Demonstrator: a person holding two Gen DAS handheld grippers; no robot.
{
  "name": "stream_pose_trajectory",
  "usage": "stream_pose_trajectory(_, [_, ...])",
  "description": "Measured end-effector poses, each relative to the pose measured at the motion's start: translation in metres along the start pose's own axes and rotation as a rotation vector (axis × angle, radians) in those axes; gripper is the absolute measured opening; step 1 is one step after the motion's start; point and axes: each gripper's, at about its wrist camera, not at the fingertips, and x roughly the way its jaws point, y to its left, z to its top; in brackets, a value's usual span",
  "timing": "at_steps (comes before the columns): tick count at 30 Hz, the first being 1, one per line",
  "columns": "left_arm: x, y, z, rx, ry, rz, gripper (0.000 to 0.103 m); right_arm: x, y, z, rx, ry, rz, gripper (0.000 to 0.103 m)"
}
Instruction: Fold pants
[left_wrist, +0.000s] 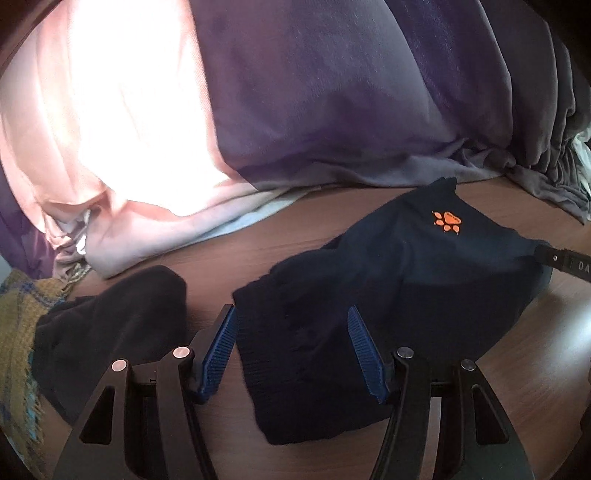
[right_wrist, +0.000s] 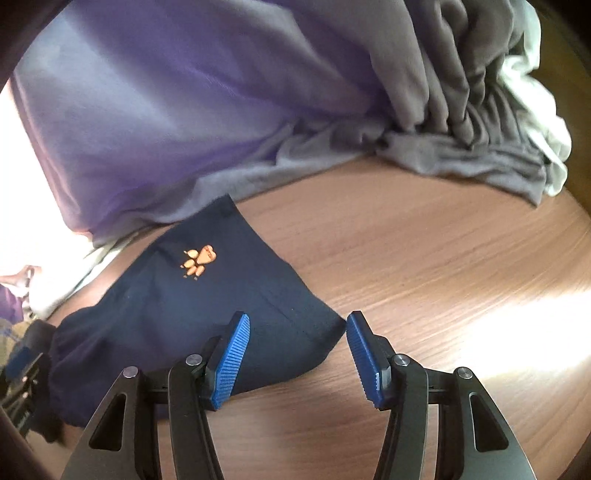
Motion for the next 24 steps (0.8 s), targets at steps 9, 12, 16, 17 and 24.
stream_pose_trajectory(9, [0.052, 0.007, -0.009, -0.076, 0.154, 0.037, 0.061, 0.015, 0.009, -0.002, -0.074, 0.058, -0.096, 0.022])
stream_pose_trajectory(12, [0.057, 0.008, -0.010, -0.108, 0.168, 0.023, 0.063, 0.016, 0.014, -0.006, -0.115, 0.064, -0.128, 0.012])
stream_pose_trajectory(16, [0.057, 0.003, -0.010, -0.079, 0.169, 0.027, 0.064, 0.014, 0.012, -0.006, -0.135, 0.061, -0.153, 0.005])
stream_pose_trajectory(17, [0.056, 0.000, -0.010, -0.067, 0.168, 0.022, 0.064, 0.012, 0.010, -0.007, -0.138, 0.060, -0.168, 0.005])
stream_pose_trajectory(24, [0.047, -0.026, -0.011, 0.023, 0.166, -0.047, 0.063, -0.012, -0.010, -0.021, -0.137, 0.084, -0.236, 0.004])
